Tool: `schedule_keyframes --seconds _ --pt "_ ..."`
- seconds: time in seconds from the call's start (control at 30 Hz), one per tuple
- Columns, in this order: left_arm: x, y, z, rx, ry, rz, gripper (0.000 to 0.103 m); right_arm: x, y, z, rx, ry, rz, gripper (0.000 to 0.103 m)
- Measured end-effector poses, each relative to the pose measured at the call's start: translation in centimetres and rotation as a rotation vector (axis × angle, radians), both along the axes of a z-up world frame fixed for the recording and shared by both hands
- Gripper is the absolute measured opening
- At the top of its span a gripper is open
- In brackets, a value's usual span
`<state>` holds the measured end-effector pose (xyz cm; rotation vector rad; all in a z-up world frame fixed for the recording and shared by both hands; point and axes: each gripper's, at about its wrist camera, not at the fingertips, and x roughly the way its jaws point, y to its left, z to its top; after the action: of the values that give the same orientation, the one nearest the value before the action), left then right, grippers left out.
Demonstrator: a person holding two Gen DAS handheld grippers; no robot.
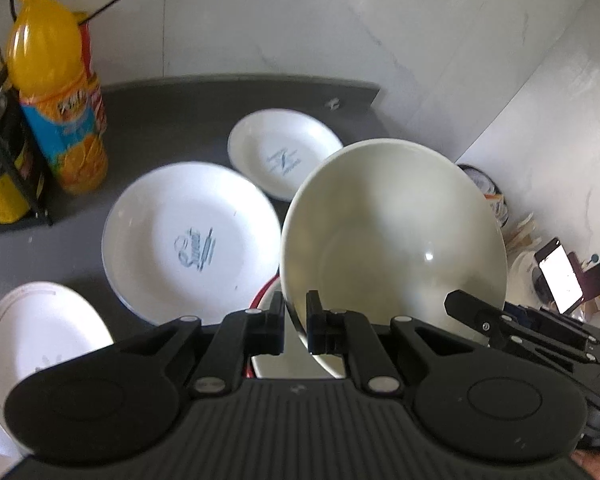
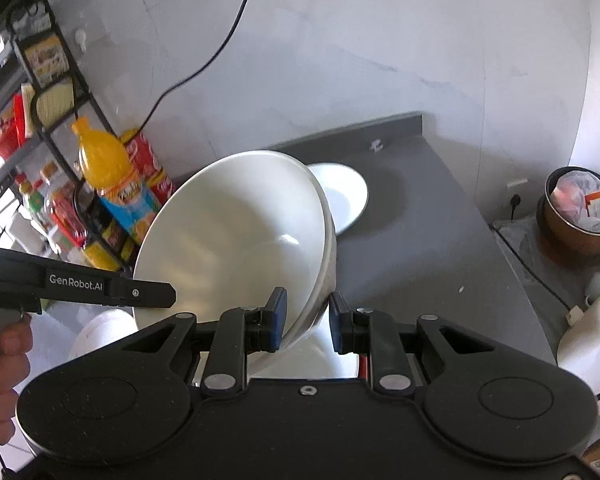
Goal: Organize plates and bowls
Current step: 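Carry the yellow-banded bowl and lower it into the stacked bowls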
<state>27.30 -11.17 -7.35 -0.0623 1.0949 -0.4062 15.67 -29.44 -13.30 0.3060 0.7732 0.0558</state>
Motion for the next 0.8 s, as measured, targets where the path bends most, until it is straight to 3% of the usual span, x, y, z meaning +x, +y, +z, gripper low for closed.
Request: schedule_keyframes --seconds 0.57,0.8 --pt "-0.6 1.4 -4.4 0.046 0.14 0.042 0.008 -0.1 1.9 -3.9 -0.027 0.146 0.056 0.023" --pt "-0.9 1.2 -6.0 0.061 0.187 0.051 0.008 0.1 2.3 -5.0 -0.059 0.167 0.071 0.023"
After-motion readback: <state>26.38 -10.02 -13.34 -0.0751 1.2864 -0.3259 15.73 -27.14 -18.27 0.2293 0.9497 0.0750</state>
